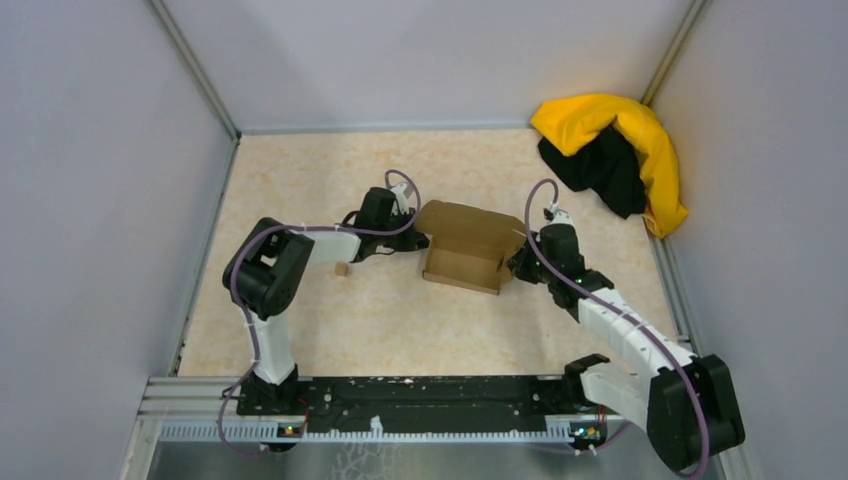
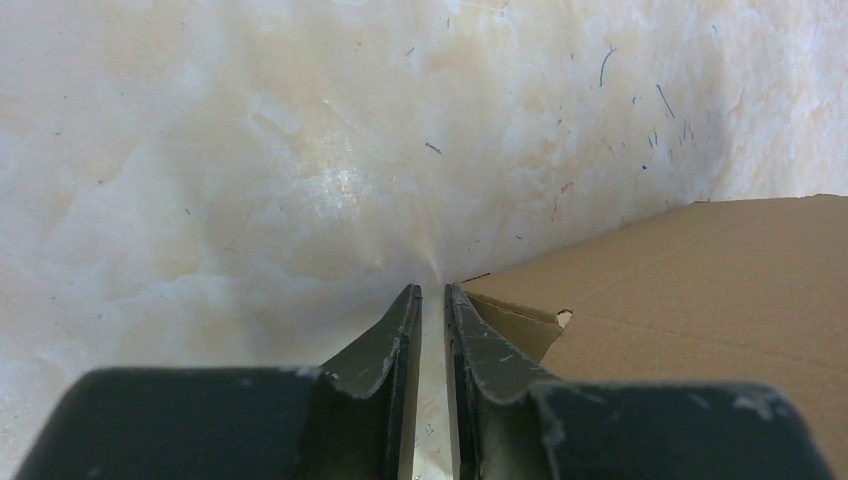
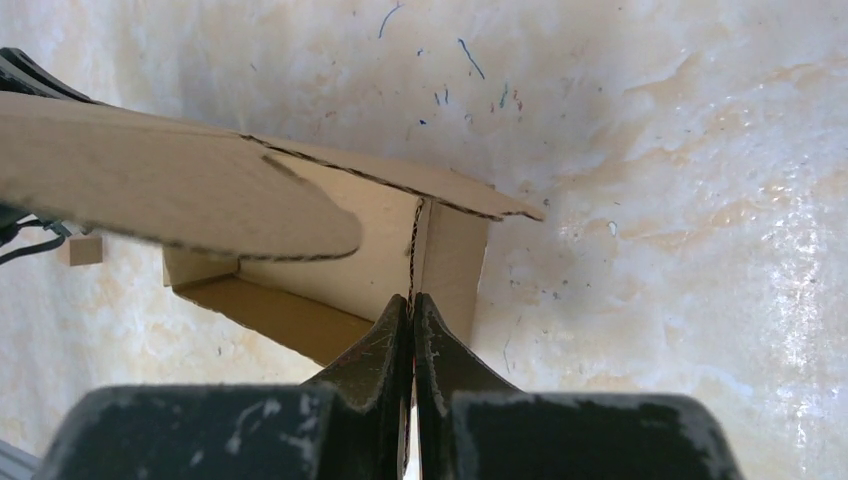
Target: Fold the paper box
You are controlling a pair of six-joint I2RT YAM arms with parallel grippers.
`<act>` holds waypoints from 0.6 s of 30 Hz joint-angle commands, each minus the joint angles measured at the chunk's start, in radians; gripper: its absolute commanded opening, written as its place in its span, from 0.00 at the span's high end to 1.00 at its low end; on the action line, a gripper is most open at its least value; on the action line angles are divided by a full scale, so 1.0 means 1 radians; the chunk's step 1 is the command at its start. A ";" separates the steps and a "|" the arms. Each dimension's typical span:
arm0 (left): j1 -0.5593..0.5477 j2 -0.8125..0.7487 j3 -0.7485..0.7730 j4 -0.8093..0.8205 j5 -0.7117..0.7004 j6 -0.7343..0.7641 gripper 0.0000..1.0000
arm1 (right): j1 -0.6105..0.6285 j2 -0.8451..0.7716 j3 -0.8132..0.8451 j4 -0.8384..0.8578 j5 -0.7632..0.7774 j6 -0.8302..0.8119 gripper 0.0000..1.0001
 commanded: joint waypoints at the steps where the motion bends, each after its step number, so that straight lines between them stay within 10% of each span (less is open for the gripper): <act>1: -0.013 0.046 -0.003 -0.091 -0.003 0.023 0.78 | 0.044 0.046 0.086 0.019 0.020 -0.028 1.00; 18: -0.016 0.052 0.005 -0.095 0.000 0.028 0.79 | 0.066 0.081 0.134 -0.009 0.044 -0.042 0.77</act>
